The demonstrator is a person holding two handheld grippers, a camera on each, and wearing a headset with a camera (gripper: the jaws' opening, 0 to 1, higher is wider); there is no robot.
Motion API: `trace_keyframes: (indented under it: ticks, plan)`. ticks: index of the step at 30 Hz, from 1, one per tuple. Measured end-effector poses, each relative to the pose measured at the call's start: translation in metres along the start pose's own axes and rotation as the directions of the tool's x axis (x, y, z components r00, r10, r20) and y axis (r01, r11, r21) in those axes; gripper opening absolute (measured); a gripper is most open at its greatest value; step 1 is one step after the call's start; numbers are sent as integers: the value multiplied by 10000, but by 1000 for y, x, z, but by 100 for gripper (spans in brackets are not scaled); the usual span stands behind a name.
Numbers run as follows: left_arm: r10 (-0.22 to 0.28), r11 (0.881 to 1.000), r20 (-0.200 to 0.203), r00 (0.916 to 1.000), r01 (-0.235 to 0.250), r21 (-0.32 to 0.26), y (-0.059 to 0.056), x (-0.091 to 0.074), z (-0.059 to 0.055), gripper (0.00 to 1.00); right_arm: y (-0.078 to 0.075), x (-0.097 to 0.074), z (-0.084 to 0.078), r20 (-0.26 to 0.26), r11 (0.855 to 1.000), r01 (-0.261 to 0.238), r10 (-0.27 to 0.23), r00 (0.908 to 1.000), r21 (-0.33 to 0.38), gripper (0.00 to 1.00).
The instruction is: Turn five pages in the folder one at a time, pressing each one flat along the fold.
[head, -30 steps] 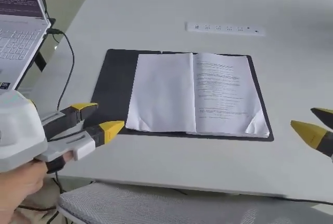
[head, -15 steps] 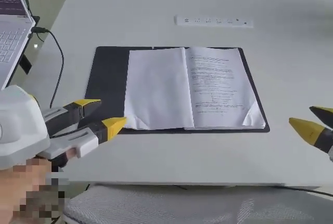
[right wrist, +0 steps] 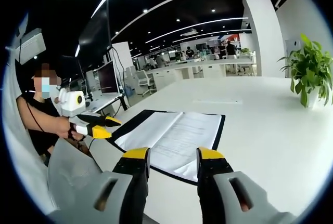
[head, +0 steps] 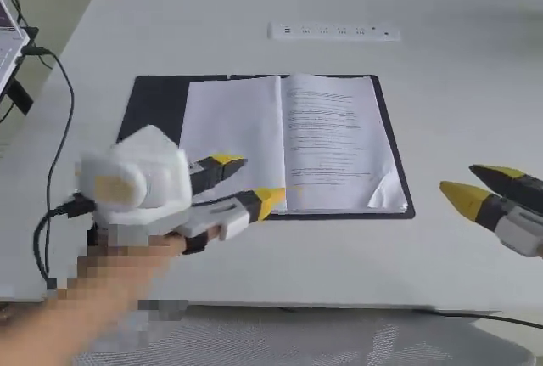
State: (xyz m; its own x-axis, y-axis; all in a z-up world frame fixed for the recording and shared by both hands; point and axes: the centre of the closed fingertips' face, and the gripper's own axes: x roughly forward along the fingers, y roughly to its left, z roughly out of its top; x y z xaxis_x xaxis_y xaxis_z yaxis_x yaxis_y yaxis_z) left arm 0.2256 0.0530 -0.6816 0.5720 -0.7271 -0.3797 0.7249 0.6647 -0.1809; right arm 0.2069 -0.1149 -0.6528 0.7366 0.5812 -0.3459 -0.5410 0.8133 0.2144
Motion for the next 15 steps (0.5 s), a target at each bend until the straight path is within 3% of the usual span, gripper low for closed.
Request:
trace_keyframes:
  ticks: [4, 6, 10, 15]
  plan:
    - [-303, 9993, -199, 9993, 307, 200, -14, 48, -1, 40, -11, 5, -3, 40, 9998, 4, -5, 10000, 180, 33]
    - [-473, 9988, -266, 9985, 477, 138, -21, 62, -3, 40, -12, 6, -3, 60, 9996, -80, 78, 10000, 280, 32]
    - [-484, 9987, -534, 9974, 493, 156, -27, 73, -12, 40, -15, 7, -6, 81, 9993, -74, 71, 9999, 373, 33]
    - [53, 9994, -908, 9959, -21, 348, -19, 84, -25, 39, -26, 8, -15, -17, 9993, 80, -79, 10000, 358, 34]
